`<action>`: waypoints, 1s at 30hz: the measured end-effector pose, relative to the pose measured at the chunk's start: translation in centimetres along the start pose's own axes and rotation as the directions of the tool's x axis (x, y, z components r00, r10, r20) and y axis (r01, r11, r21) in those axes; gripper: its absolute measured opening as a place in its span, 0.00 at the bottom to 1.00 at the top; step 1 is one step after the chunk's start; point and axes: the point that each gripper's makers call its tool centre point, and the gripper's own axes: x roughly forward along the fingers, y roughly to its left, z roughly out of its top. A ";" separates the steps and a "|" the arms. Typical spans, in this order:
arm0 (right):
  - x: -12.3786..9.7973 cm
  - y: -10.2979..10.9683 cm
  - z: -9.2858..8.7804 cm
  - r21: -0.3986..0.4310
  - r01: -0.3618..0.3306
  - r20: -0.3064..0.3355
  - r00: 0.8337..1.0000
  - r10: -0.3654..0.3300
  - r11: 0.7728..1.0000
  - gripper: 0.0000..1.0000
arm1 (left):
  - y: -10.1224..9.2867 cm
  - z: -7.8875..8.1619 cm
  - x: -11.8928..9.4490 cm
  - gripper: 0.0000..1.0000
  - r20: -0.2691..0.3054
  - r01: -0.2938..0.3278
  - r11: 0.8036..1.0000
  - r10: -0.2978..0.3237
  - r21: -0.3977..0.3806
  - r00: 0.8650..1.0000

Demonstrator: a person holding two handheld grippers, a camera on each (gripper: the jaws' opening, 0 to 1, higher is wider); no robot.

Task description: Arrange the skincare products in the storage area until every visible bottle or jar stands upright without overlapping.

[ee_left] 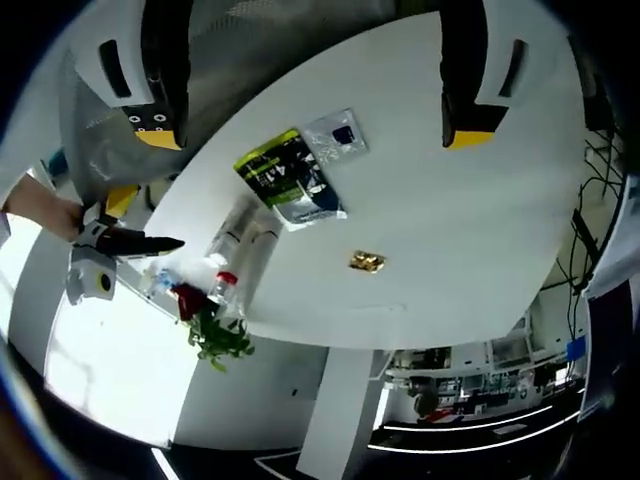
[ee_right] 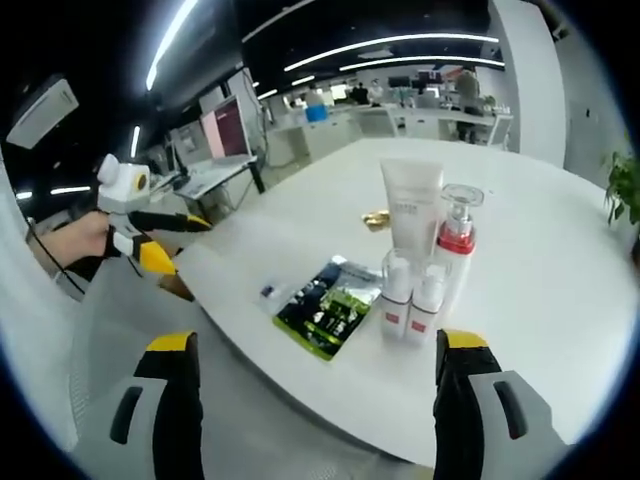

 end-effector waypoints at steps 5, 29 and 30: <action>-0.1 0.2 0.7 0.031 -0.040 0.026 0.999 0.039 0.999 0.99 | 0.6 -0.2 -0.5 0.99 -0.007 -0.050 0.999 0.050 -0.019 0.999; -1.6 -0.6 1.5 -0.001 -0.013 0.098 0.995 0.013 1.000 0.99 | 1.8 0.6 -1.7 0.99 0.051 -0.197 0.980 0.198 -0.026 0.979; -1.6 -0.5 1.5 0.001 -0.017 0.094 0.995 0.017 1.000 0.99 | 1.7 0.7 -1.7 0.99 0.051 -0.199 0.980 0.200 -0.029 0.978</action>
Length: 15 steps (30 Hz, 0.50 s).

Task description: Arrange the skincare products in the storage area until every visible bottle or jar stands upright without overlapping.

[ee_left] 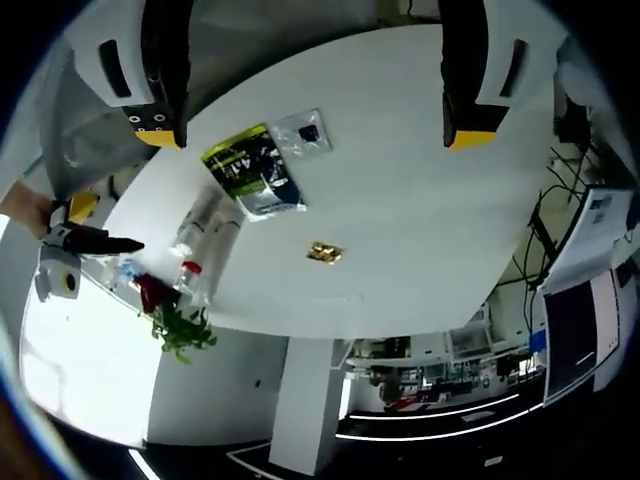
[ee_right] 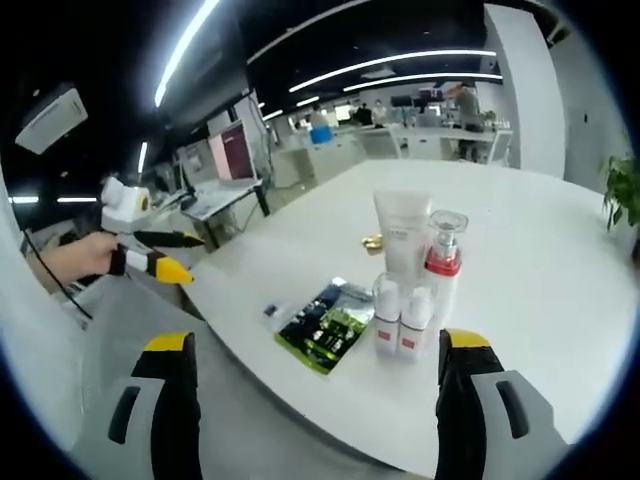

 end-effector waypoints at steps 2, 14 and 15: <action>0.0 0.2 0.1 0.002 -0.008 -0.001 1.000 0.008 1.000 0.99 | -0.4 0.3 0.0 0.99 0.001 -0.001 1.000 0.001 0.007 1.000; 0.1 0.1 0.3 0.037 0.009 -0.006 1.000 -0.009 0.999 0.99 | -2.0 0.4 2.4 0.97 -0.080 0.067 0.996 -0.062 0.061 0.995; 0.2 0.0 0.2 0.044 0.017 -0.013 1.000 -0.017 0.999 0.99 | -2.0 0.5 2.7 0.97 -0.090 0.071 0.995 -0.065 0.067 0.994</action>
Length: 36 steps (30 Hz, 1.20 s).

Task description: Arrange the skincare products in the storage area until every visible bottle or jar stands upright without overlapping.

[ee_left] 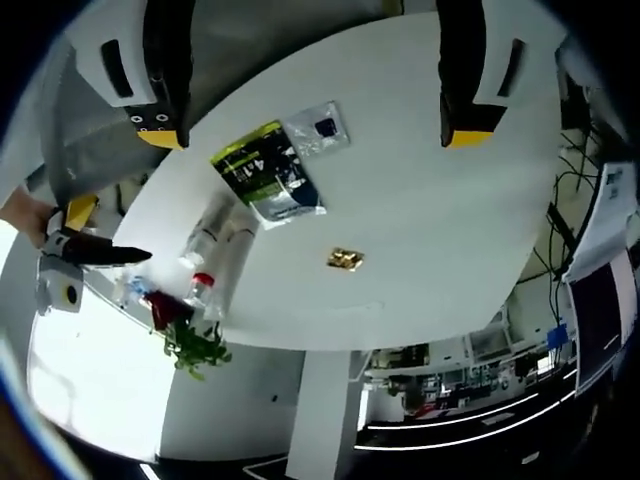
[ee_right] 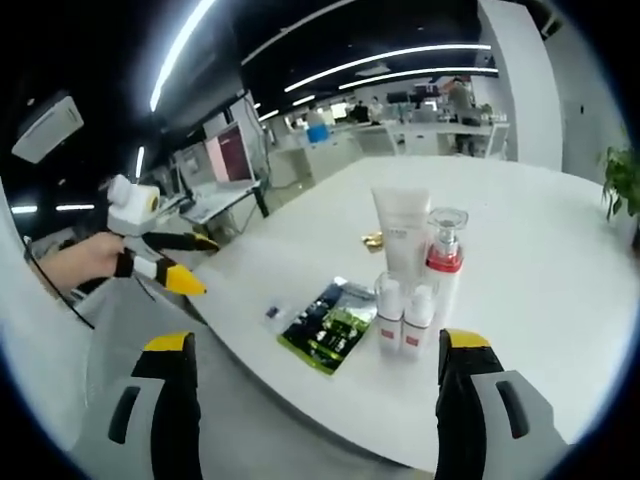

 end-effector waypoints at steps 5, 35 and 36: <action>-0.1 -0.2 -0.5 -0.016 0.004 -0.004 1.000 -0.004 1.000 0.99 | 0.2 0.3 0.8 0.97 -0.041 0.009 1.000 -0.008 0.021 0.999; 0.2 -0.6 -1.0 -0.021 0.013 -0.027 1.000 -0.014 1.000 0.96 | 0.3 2.2 8.3 0.95 -0.226 0.093 0.984 -0.057 0.152 0.973; 0.2 -0.7 -1.0 -0.020 0.014 -0.028 0.999 -0.015 1.000 0.95 | 0.4 2.3 8.6 0.95 -0.229 0.096 0.983 -0.059 0.154 0.972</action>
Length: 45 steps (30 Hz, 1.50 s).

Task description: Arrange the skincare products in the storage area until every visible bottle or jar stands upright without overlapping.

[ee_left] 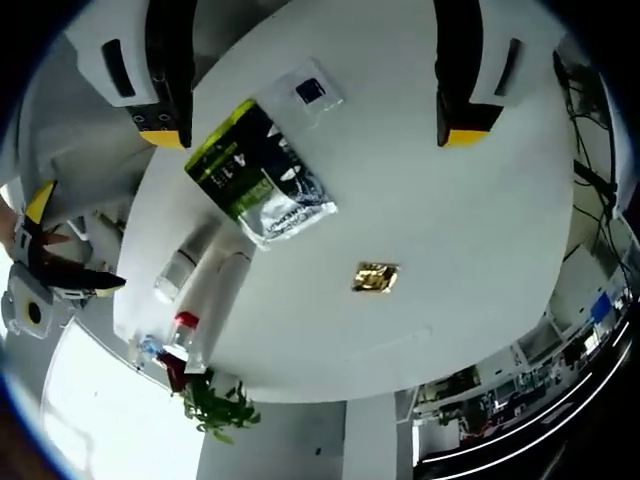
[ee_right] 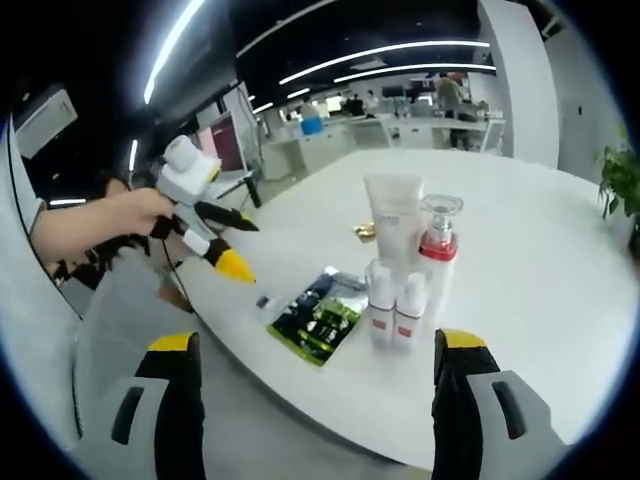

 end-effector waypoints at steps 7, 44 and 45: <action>0.0 -0.1 -0.1 0.010 0.002 -0.007 1.000 -0.001 1.000 0.95 | 1.0 0.7 1.9 0.93 -0.044 0.008 1.000 -0.007 0.021 0.999; 0.5 -1.0 -1.4 0.079 0.015 -0.069 0.998 -0.010 0.997 0.95 | 6.3 5.5 12.1 0.89 -0.198 -0.008 0.993 0.032 0.122 0.980; 0.5 -1.1 -1.4 0.082 0.018 -0.068 0.998 -0.012 0.996 0.95 | 6.3 5.7 12.4 0.89 -0.200 -0.006 0.992 0.031 0.127 0.979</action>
